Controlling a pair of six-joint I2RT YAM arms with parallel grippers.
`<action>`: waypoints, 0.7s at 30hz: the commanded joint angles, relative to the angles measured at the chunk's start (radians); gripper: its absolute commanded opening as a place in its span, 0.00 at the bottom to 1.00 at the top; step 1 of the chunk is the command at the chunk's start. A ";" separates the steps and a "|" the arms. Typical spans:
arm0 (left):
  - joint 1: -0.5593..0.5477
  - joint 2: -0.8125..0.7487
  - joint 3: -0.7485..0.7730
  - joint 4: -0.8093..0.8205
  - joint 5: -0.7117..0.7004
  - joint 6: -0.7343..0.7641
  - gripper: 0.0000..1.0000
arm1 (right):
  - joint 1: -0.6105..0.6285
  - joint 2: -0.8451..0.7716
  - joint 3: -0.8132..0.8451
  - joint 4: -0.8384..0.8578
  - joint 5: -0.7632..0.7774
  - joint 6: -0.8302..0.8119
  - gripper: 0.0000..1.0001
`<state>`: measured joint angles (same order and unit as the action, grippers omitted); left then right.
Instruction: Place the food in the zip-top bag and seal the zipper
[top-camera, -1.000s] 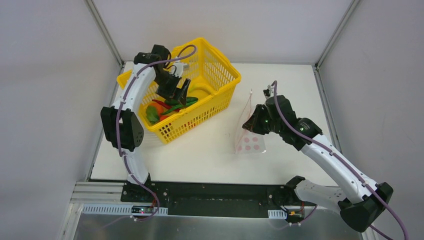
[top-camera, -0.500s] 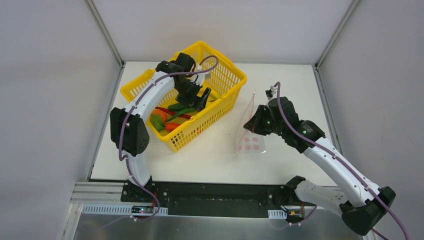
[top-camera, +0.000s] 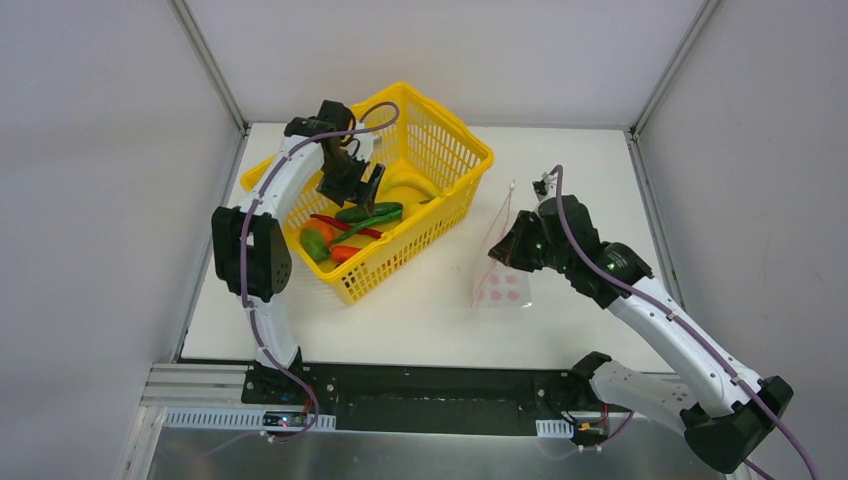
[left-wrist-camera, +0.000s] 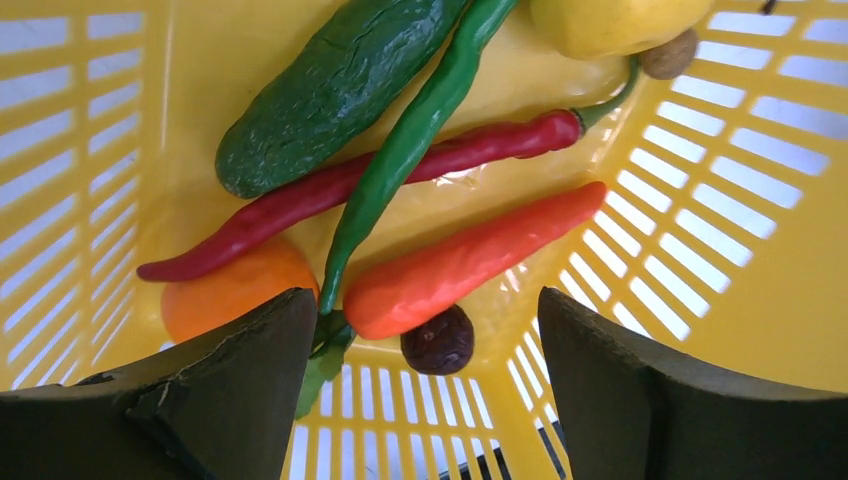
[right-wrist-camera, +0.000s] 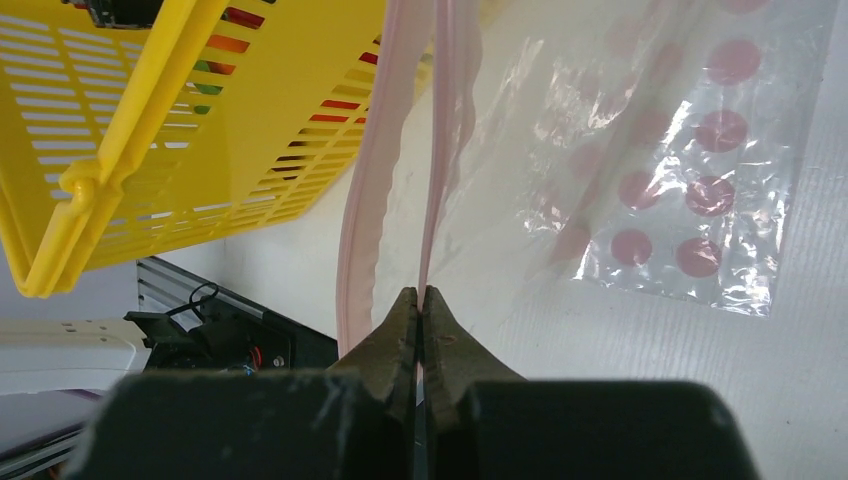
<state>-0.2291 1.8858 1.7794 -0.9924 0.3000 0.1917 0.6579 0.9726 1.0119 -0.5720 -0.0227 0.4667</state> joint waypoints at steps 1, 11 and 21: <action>-0.013 0.058 -0.040 -0.018 -0.060 0.023 0.83 | -0.004 0.005 -0.011 0.024 0.009 -0.004 0.00; -0.013 0.092 -0.157 0.073 -0.072 0.024 0.76 | -0.004 0.018 -0.026 0.033 -0.013 0.012 0.00; -0.024 0.132 -0.203 0.068 -0.067 0.021 0.59 | -0.004 0.005 -0.041 0.039 -0.016 0.018 0.00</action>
<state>-0.2432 2.0117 1.6001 -0.9188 0.2256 0.2050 0.6579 0.9901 0.9672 -0.5648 -0.0383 0.4767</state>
